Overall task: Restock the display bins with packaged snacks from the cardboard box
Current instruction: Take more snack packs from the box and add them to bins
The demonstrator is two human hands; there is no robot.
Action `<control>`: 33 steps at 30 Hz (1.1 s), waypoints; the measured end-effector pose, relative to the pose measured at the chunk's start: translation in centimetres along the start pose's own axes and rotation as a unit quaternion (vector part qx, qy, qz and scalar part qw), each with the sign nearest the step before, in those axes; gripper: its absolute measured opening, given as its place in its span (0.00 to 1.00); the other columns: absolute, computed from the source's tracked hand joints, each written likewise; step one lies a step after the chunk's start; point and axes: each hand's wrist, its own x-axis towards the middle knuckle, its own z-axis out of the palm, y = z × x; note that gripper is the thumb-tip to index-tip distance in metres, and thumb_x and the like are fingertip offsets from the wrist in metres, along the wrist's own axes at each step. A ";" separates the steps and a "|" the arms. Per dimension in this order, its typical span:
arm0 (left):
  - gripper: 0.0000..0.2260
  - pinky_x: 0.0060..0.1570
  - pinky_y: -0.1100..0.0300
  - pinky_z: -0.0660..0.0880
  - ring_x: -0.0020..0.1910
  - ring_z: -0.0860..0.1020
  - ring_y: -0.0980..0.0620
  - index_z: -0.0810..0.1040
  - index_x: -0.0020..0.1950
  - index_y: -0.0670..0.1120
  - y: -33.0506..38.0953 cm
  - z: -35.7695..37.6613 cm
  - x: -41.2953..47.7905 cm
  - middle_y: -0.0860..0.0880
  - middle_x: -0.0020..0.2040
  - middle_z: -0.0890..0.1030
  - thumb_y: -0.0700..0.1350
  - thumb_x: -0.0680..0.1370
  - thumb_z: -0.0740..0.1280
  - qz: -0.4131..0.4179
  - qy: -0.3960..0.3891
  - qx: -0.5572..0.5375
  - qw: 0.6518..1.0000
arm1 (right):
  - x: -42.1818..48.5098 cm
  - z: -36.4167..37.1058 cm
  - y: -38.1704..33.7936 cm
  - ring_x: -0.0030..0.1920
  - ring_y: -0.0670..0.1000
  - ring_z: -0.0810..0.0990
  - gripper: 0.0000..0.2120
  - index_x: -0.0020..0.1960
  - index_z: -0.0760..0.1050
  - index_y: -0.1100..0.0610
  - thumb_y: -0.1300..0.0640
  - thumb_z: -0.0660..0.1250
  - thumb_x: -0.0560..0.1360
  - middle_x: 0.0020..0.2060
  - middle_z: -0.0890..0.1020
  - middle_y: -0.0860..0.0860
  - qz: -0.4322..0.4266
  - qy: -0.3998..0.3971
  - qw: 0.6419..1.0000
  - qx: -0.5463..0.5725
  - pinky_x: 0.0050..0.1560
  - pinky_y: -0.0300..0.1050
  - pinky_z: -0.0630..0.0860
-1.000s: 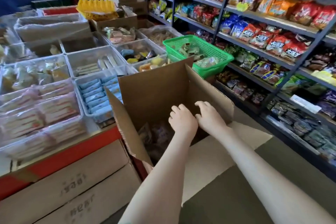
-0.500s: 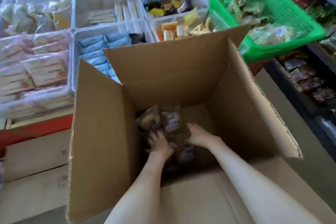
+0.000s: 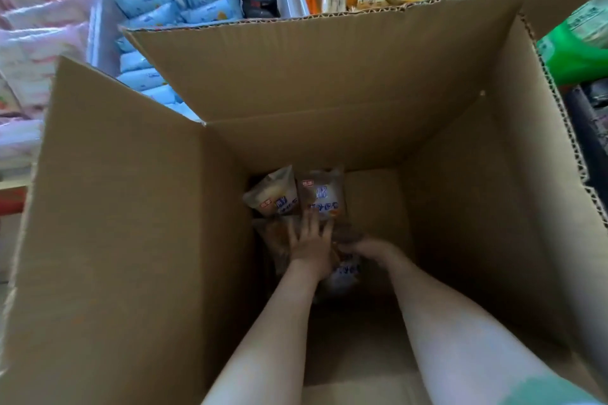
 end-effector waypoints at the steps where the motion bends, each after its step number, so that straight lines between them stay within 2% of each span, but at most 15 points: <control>1: 0.37 0.70 0.40 0.34 0.75 0.33 0.42 0.40 0.78 0.50 0.2 0.3 0.6 0.42 0.77 0.35 0.53 0.78 0.62 0.016 -0.005 0.004 1.000 | 0.2 -0.1 0.0 0.61 0.53 0.73 0.19 0.65 0.71 0.60 0.53 0.66 0.77 0.62 0.76 0.56 0.010 0.000 0.999 0.043 0.50 0.41 0.73; 3: 0.37 0.70 0.41 0.34 0.76 0.35 0.43 0.42 0.78 0.49 0.4 1.0 1.6 0.43 0.78 0.38 0.54 0.78 0.62 0.028 -0.013 -0.005 0.999 | 0.6 -0.4 0.4 0.56 0.53 0.72 0.19 0.65 0.71 0.60 0.50 0.63 0.79 0.61 0.75 0.56 0.025 0.003 0.989 0.143 0.42 0.41 0.71; 6: 0.41 0.72 0.43 0.36 0.76 0.37 0.45 0.40 0.78 0.46 0.0 2.0 2.5 0.43 0.78 0.39 0.56 0.77 0.63 0.011 -0.022 -0.047 0.999 | 2.8 -0.6 1.3 0.58 0.56 0.73 0.19 0.64 0.71 0.60 0.48 0.61 0.79 0.63 0.75 0.57 0.043 0.034 0.974 0.221 0.60 0.51 0.71; 7: 0.42 0.72 0.44 0.36 0.76 0.37 0.45 0.39 0.78 0.45 -0.2 2.2 2.6 0.43 0.78 0.40 0.57 0.77 0.63 0.008 -0.018 -0.056 0.998 | 3.1 -0.4 1.4 0.56 0.55 0.73 0.17 0.62 0.72 0.59 0.49 0.61 0.79 0.63 0.75 0.57 0.043 0.045 0.970 0.234 0.61 0.51 0.69; 10: 0.43 0.72 0.45 0.37 0.77 0.38 0.45 0.39 0.78 0.44 -0.7 2.2 2.9 0.43 0.78 0.40 0.59 0.76 0.63 0.007 -0.020 -0.062 0.998 | 3.6 -0.3 1.5 0.47 0.52 0.74 0.12 0.57 0.74 0.59 0.52 0.63 0.78 0.61 0.76 0.56 0.045 0.043 0.963 0.262 0.51 0.43 0.70; 13: 0.41 0.72 0.45 0.37 0.77 0.38 0.46 0.41 0.78 0.45 -0.4 2.2 2.9 0.45 0.78 0.41 0.58 0.77 0.62 0.001 -0.028 -0.064 0.998 | 2.4 -0.6 0.8 0.45 0.53 0.78 0.14 0.63 0.71 0.62 0.58 0.61 0.79 0.56 0.77 0.56 0.017 0.034 0.950 0.311 0.36 0.39 0.72; 16: 0.36 0.74 0.45 0.40 0.77 0.41 0.48 0.41 0.78 0.47 0.5 2.3 2.8 0.48 0.79 0.42 0.54 0.79 0.60 -0.010 0.022 -0.147 0.989 | 1.4 -1.4 0.6 0.43 0.50 0.78 0.14 0.63 0.72 0.58 0.57 0.63 0.78 0.57 0.79 0.58 -0.027 0.041 0.945 0.324 0.37 0.43 0.71; 19: 0.34 0.75 0.48 0.48 0.77 0.46 0.47 0.44 0.78 0.50 1.4 1.9 2.2 0.48 0.78 0.42 0.50 0.79 0.62 -0.033 0.124 -0.312 0.941 | 0.1 -2.1 0.6 0.46 0.49 0.76 0.09 0.58 0.74 0.54 0.56 0.63 0.78 0.51 0.79 0.52 -0.047 0.077 0.940 0.330 0.46 0.46 0.71; 21: 0.37 0.74 0.49 0.54 0.76 0.49 0.47 0.45 0.78 0.51 1.8 1.1 1.7 0.49 0.78 0.42 0.48 0.78 0.66 -0.053 0.180 -0.439 0.879 | -1.1 -2.7 0.5 0.47 0.50 0.76 0.10 0.59 0.74 0.53 0.55 0.63 0.78 0.50 0.78 0.51 -0.063 0.102 0.931 0.345 0.48 0.47 0.71; 22: 0.38 0.73 0.48 0.57 0.76 0.52 0.47 0.47 0.78 0.51 2.0 0.4 1.2 0.49 0.78 0.45 0.50 0.76 0.68 -0.065 0.187 -0.500 0.843 | -1.8 -3.0 0.5 0.47 0.50 0.76 0.11 0.60 0.74 0.54 0.55 0.64 0.78 0.50 0.79 0.51 -0.078 0.108 0.924 0.357 0.47 0.47 0.72; 24: 0.34 0.69 0.48 0.64 0.73 0.62 0.46 0.55 0.76 0.51 2.4 -1.1 0.4 0.47 0.75 0.60 0.54 0.75 0.68 -0.081 0.143 -0.585 0.794 | -3.4 -3.6 0.2 0.46 0.51 0.78 0.11 0.60 0.74 0.56 0.57 0.64 0.78 0.49 0.80 0.53 -0.105 0.114 0.909 0.386 0.46 0.46 0.74; 26: 0.19 0.61 0.53 0.69 0.63 0.73 0.47 0.68 0.65 0.50 2.7 -2.4 -0.9 0.47 0.64 0.73 0.55 0.77 0.65 -0.062 0.072 -0.622 0.777 | -5.5 -4.3 -0.3 0.48 0.54 0.80 0.11 0.58 0.75 0.57 0.55 0.64 0.78 0.51 0.81 0.56 -0.131 0.116 0.904 0.391 0.48 0.48 0.76; 27: 0.14 0.59 0.54 0.70 0.57 0.75 0.49 0.71 0.60 0.51 2.8 -3.1 -1.7 0.48 0.60 0.76 0.56 0.78 0.64 -0.051 0.061 -0.634 0.769 | -6.7 -4.6 -0.6 0.49 0.55 0.81 0.10 0.57 0.76 0.56 0.55 0.64 0.78 0.51 0.82 0.57 -0.148 0.119 0.900 0.391 0.49 0.49 0.76; 30: 0.12 0.62 0.49 0.72 0.55 0.76 0.48 0.73 0.55 0.53 3.3 -5.4 -4.4 0.47 0.57 0.78 0.59 0.78 0.62 -0.012 0.097 -0.646 0.757 | -11.1 -5.0 -1.5 0.46 0.52 0.82 0.06 0.51 0.77 0.54 0.54 0.65 0.77 0.46 0.83 0.55 -0.218 0.145 0.881 0.395 0.46 0.46 0.77; 33: 0.15 0.59 0.45 0.75 0.52 0.79 0.46 0.73 0.53 0.53 3.9 -7.8 -8.2 0.45 0.52 0.80 0.62 0.76 0.61 0.022 0.136 -0.660 0.739 | -16.9 -4.3 -2.3 0.47 0.50 0.82 0.05 0.51 0.78 0.52 0.53 0.65 0.78 0.46 0.84 0.52 -0.287 0.195 0.869 0.352 0.45 0.42 0.76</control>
